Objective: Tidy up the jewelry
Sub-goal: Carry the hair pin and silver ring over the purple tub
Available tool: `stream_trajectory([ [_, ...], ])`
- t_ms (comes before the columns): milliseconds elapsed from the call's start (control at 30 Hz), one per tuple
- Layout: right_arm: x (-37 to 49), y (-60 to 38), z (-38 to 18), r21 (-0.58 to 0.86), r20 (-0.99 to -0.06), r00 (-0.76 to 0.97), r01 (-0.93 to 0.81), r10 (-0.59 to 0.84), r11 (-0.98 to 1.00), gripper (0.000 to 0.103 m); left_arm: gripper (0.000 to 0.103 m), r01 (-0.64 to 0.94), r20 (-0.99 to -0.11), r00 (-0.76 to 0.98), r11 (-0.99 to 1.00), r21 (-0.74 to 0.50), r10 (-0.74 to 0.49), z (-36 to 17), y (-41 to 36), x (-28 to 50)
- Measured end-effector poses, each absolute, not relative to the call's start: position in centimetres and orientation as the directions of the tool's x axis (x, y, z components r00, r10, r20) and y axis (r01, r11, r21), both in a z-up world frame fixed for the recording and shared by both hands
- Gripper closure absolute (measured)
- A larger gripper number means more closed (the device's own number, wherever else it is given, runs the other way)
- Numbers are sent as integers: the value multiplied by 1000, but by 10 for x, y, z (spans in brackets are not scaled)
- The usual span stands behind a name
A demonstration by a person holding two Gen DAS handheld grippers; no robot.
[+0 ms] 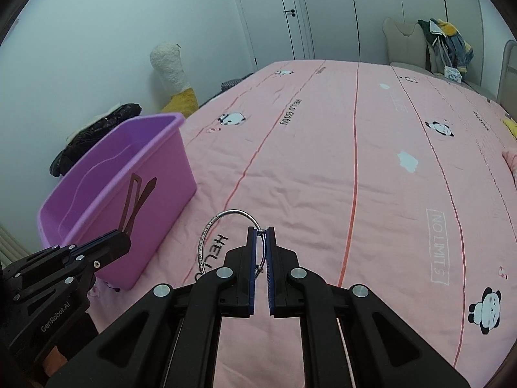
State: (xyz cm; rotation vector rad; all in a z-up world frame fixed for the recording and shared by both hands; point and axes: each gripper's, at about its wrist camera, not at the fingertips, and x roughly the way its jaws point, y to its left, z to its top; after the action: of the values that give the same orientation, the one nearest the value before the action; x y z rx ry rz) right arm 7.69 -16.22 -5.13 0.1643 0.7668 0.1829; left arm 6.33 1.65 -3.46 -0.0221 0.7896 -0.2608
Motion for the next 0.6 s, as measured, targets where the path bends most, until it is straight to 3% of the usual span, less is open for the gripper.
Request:
stream_trajectory([
  [367,88,-58,19,226,-585,720,-298,374,927,97,100,77,-645,759,996,-45,-88,29,115,63],
  [600,122,24,24,220,-622,648,-393,439,893,97,100,-40,-672,740,999,-8,24,29,187,88],
])
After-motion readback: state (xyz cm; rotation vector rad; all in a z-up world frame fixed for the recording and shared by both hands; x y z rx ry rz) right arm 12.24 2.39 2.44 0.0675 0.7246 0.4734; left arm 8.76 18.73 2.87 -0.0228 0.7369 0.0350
